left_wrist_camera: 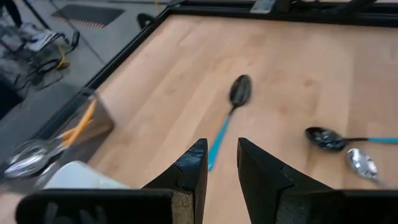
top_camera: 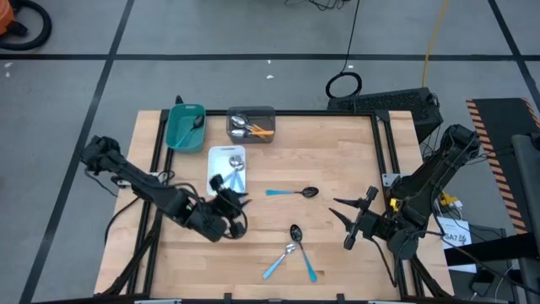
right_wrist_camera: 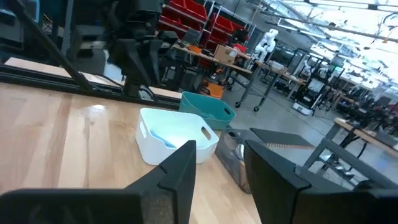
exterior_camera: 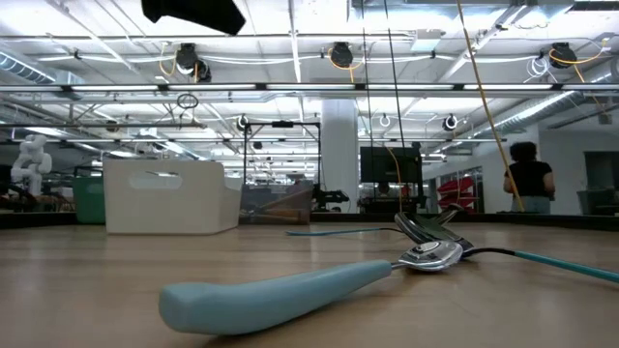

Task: Sort silverware by color (type)
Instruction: Put the light blue spoon into the white bin

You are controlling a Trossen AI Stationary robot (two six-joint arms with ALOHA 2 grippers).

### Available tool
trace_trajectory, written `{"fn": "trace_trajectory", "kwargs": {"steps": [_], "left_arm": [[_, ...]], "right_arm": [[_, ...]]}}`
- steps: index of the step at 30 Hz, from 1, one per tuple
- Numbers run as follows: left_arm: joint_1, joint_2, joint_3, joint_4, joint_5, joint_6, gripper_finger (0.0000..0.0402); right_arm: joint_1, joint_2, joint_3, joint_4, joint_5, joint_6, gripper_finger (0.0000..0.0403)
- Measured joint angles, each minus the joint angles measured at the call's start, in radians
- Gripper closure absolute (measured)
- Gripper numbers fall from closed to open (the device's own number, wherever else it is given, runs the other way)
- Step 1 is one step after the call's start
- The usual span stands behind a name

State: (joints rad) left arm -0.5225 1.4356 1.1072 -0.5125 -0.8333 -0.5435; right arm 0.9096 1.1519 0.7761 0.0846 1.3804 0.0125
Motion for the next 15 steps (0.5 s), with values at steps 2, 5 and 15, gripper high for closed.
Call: {"fn": "trace_trajectory", "kwargs": {"steps": [2,5,15], "left_arm": [[-0.006,0.043,0.0,0.059,-0.009,0.03,0.0314],[-0.01,0.092,0.0,0.141,0.002,0.069,0.0314],[-0.065,0.228,0.0,0.4,0.022,0.147,0.0314]], "right_arm": [[0.0,0.0,0.0,-0.029,-0.029,0.048,0.0273],[0.0,0.0,0.0,-0.071,-0.081,0.129,0.0273],[0.0,0.017,0.0,-0.128,-0.241,0.346,0.0273]]}}
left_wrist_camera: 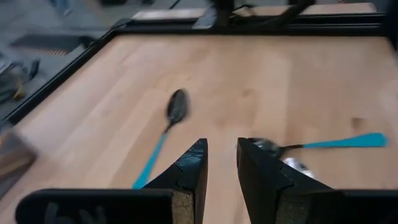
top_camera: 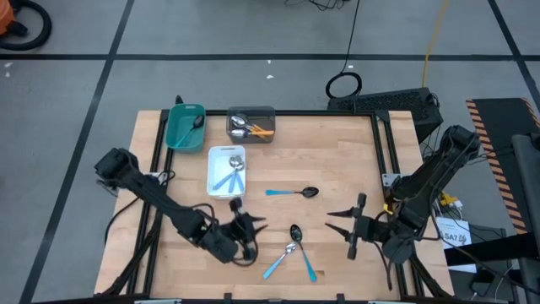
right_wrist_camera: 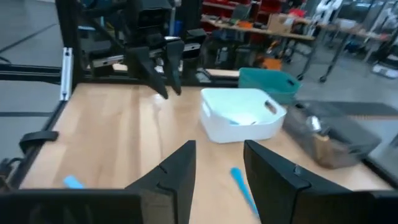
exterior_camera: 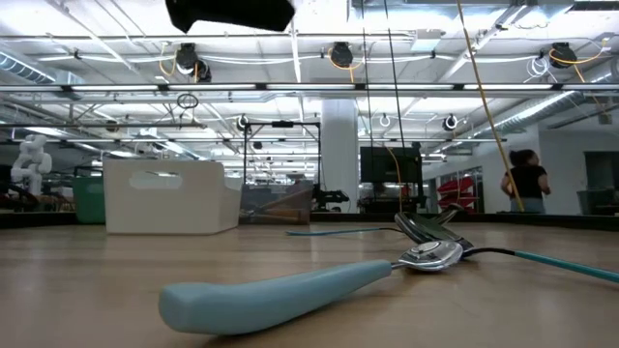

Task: Sort silverware by color (type)
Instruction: Put the light blue spoon into the white bin

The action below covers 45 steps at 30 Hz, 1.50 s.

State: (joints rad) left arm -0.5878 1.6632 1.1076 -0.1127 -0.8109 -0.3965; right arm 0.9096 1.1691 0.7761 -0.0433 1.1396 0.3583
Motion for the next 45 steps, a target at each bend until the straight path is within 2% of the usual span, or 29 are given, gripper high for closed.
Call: {"fn": "trace_trajectory", "kwargs": {"steps": [3,5,9,11,13,15,18,24,29,32,40,45], "left_arm": [[-0.033,0.056,0.0,0.136,0.017,0.103,0.0314],[-0.051,0.092,0.0,0.216,0.066,0.151,0.0314],[-0.073,0.164,0.0,0.349,0.338,0.103,0.0314],[-0.083,0.199,0.0,0.409,0.421,0.067,0.0314],[-0.089,0.227,0.004,0.464,0.43,0.062,0.0314],[-0.093,0.247,0.03,0.453,0.39,0.051,0.0314],[-0.101,0.29,0.119,0.329,0.311,0.009,0.0314],[-0.163,0.437,0.445,-0.145,0.133,-0.117,0.0314],[-0.205,0.57,0.723,-0.491,0.097,-0.282,0.0314],[-0.228,0.627,0.834,-0.643,0.086,-0.396,0.0314],[-0.276,0.706,0.863,-0.736,0.049,-0.614,0.0314],[-0.285,0.708,0.863,-0.783,-0.051,-0.679,0.0314]], "right_arm": [[0.0,0.022,0.0,0.0,-0.019,0.033,0.0273],[0.0,0.041,0.0,-0.002,-0.019,0.049,0.0273],[0.0,0.084,0.0,-0.003,-0.019,0.078,0.0273],[0.0,0.103,0.0,-0.001,-0.019,0.095,0.0273],[0.0,0.118,0.0,0.0,-0.018,0.112,0.0273],[0.0,0.13,0.0,0.001,-0.018,0.143,0.0273],[0.0,0.145,0.0,0.001,-0.022,0.201,0.0273],[0.0,0.163,0.0,0.003,-0.126,0.312,0.0273],[0.009,0.197,0.0,0.007,-0.15,0.401,0.0273],[0.015,0.225,0.0,0.015,-0.15,0.432,0.0273],[0.015,0.286,0.0,0.022,-0.151,0.518,0.0273],[0.015,0.296,0.0,0.026,-0.15,0.541,0.0273]]}}
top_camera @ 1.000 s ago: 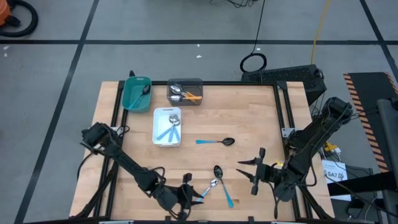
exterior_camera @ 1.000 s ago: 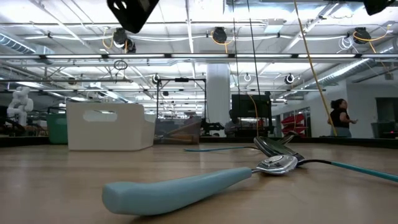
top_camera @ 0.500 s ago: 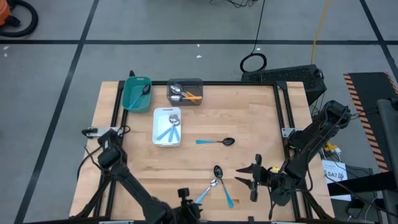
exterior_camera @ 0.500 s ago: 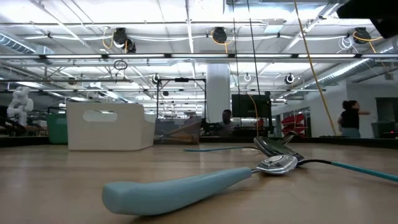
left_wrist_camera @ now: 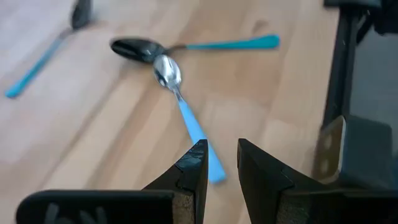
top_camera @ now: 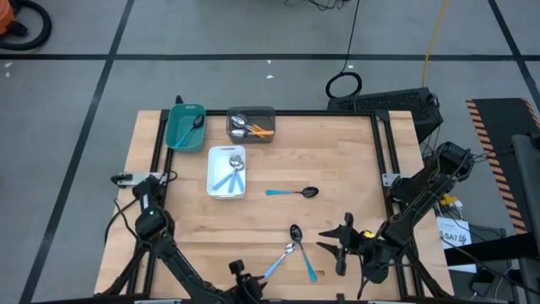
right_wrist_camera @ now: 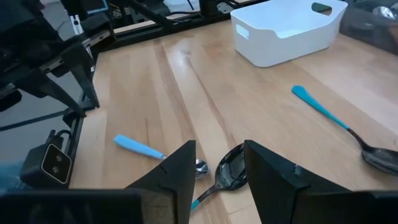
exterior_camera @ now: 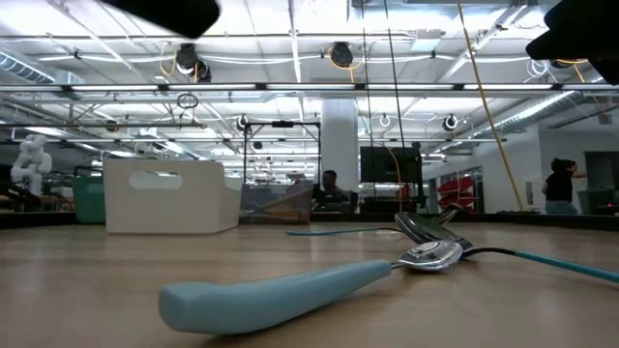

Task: Sort silverware by color (type)
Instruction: Put the light blue spoon into the white bin

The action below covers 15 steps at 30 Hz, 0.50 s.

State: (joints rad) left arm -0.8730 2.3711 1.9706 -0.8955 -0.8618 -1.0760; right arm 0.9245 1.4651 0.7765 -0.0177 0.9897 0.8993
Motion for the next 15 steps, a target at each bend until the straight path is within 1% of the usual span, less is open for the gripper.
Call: {"fn": "trace_trajectory", "kwargs": {"steps": [3,5,8,11,15], "left_arm": [[0.004,0.0,0.0,0.002,-0.052,0.001,0.0314],[0.019,0.0,0.0,0.003,-0.053,0.004,0.0314],[0.057,0.0,0.0,0.013,-0.011,0.015,0.0314],[0.092,0.0,0.0,0.059,0.021,0.041,0.0314],[0.124,0.0,0.0,0.163,0.115,0.137,0.0313]], "right_arm": [[0.0,0.0,0.0,0.0,0.003,0.003,0.0273],[0.0,0.0,0.0,0.0,0.004,0.006,0.0273],[0.0,0.0,0.0,0.002,0.005,0.006,0.0273],[0.0,0.0,0.0,0.002,0.004,0.006,0.0273],[0.0,0.0,0.0,0.002,0.003,0.009,0.0273]]}}
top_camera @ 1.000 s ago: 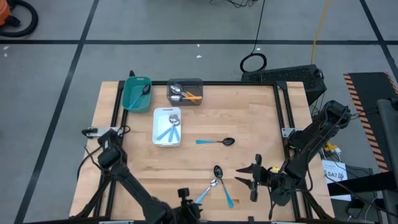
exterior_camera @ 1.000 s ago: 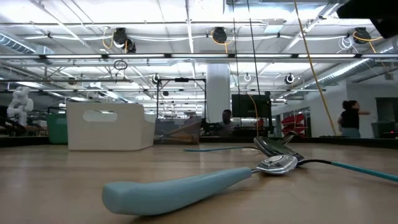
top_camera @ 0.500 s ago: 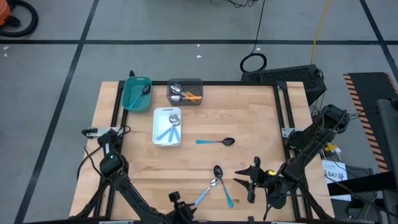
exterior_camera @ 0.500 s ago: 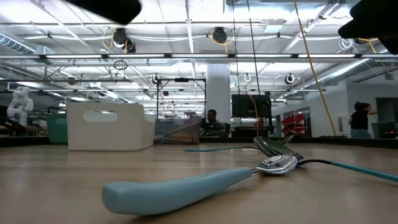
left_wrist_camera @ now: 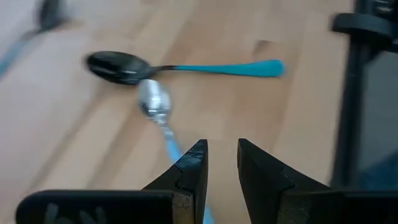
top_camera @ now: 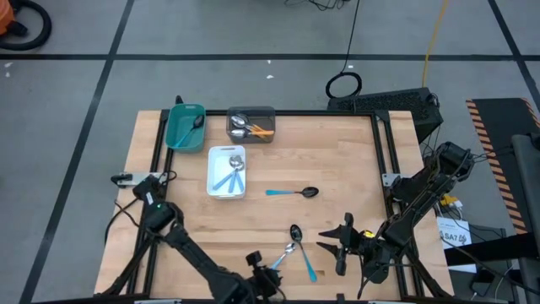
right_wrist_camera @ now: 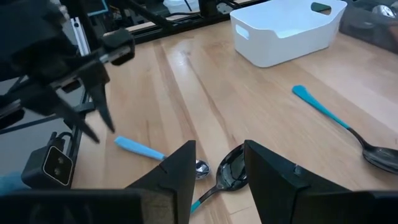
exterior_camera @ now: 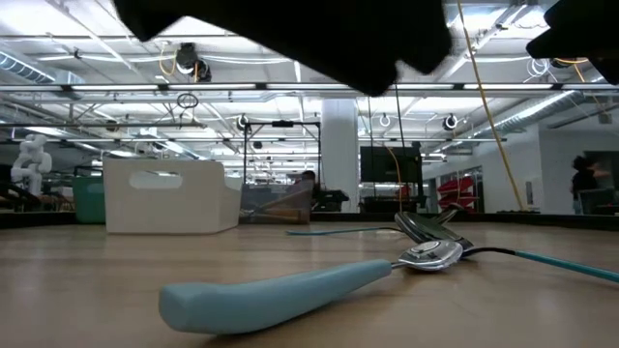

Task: Sort silverware by color (type)
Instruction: Put the light blue spoon into the white bin

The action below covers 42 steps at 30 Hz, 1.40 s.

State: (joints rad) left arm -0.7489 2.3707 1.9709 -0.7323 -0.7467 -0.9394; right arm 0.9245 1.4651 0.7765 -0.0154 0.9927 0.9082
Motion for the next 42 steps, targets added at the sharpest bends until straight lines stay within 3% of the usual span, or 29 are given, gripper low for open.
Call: {"fn": "trace_trajectory", "kwargs": {"steps": [8,10,14,21,32,42], "left_arm": [[0.058,-0.001,0.03,0.072,0.175,0.115,0.0313],[0.063,-0.004,0.033,0.062,0.178,0.131,0.0313],[0.061,-0.002,0.032,-0.002,0.17,-0.019,0.0313],[0.044,-0.002,0.032,-0.116,0.139,-0.118,0.0313],[0.073,-0.002,0.015,-0.128,0.114,-0.126,0.0313],[0.092,0.01,0.013,-0.117,0.165,-0.103,0.0313]], "right_arm": [[0.016,0.0,0.0,-0.001,-0.027,0.022,0.0273],[0.026,0.0,0.0,0.0,-0.026,0.022,0.0273],[0.03,0.0,0.0,-0.001,-0.026,0.022,0.0273],[0.033,0.0,0.0,-0.001,-0.026,0.023,0.0273],[0.033,0.0,0.0,-0.001,-0.026,0.023,0.0273],[0.033,0.0,0.0,-0.004,-0.027,0.023,0.0273]]}}
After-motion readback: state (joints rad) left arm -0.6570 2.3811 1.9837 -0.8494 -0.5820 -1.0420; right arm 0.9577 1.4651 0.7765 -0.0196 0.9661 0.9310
